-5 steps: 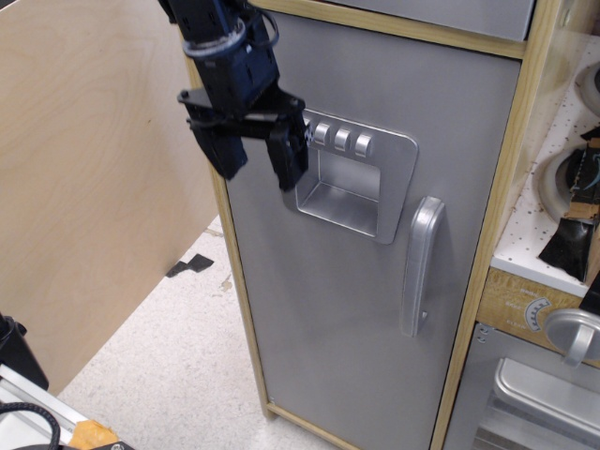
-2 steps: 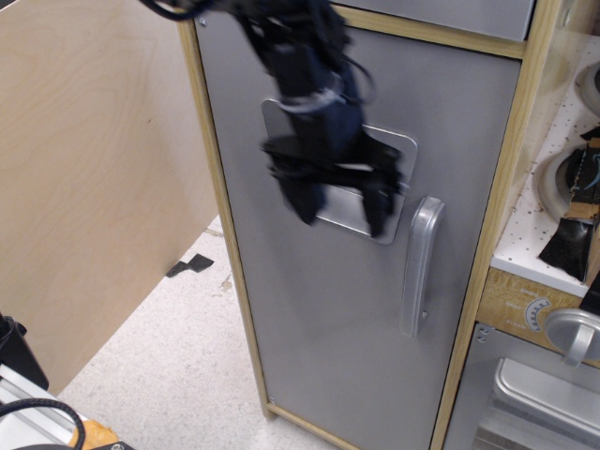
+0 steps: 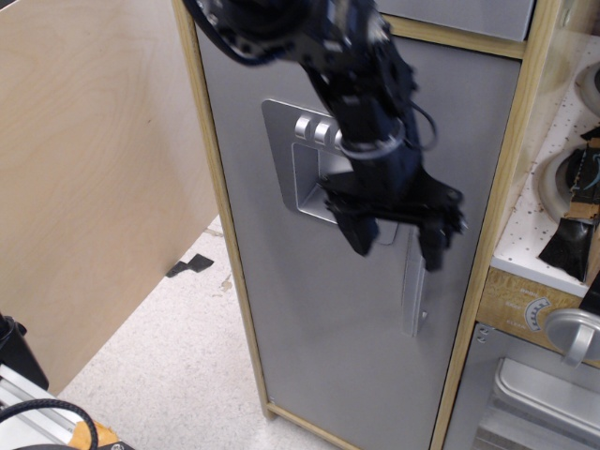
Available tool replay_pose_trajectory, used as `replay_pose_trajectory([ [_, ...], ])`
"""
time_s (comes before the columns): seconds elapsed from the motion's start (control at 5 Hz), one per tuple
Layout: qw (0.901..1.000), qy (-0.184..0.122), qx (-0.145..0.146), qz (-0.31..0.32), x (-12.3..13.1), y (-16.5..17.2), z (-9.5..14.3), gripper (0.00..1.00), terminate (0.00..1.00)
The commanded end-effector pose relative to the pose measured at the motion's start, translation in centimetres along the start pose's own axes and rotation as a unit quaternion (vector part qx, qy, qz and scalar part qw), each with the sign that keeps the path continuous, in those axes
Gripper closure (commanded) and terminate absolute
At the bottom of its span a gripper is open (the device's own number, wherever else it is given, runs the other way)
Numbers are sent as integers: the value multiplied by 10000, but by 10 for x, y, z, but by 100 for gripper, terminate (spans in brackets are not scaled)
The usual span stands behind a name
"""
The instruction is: Open fridge
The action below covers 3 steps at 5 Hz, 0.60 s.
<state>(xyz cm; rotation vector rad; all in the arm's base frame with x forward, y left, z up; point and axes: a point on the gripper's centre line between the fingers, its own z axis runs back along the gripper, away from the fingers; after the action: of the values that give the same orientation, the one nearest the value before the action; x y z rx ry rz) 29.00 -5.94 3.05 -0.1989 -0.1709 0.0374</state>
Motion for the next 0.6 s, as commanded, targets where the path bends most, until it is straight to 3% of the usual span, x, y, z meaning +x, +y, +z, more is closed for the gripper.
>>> replay_pose_trajectory([
  [0.0,9983,-526,191,-129,18,-1,-4,0,0],
  [0.2,9969,-682,222,-320,30,8,-9,0,0],
  [0.4,9977,-571,151,-323,39,8,-6,0,0],
])
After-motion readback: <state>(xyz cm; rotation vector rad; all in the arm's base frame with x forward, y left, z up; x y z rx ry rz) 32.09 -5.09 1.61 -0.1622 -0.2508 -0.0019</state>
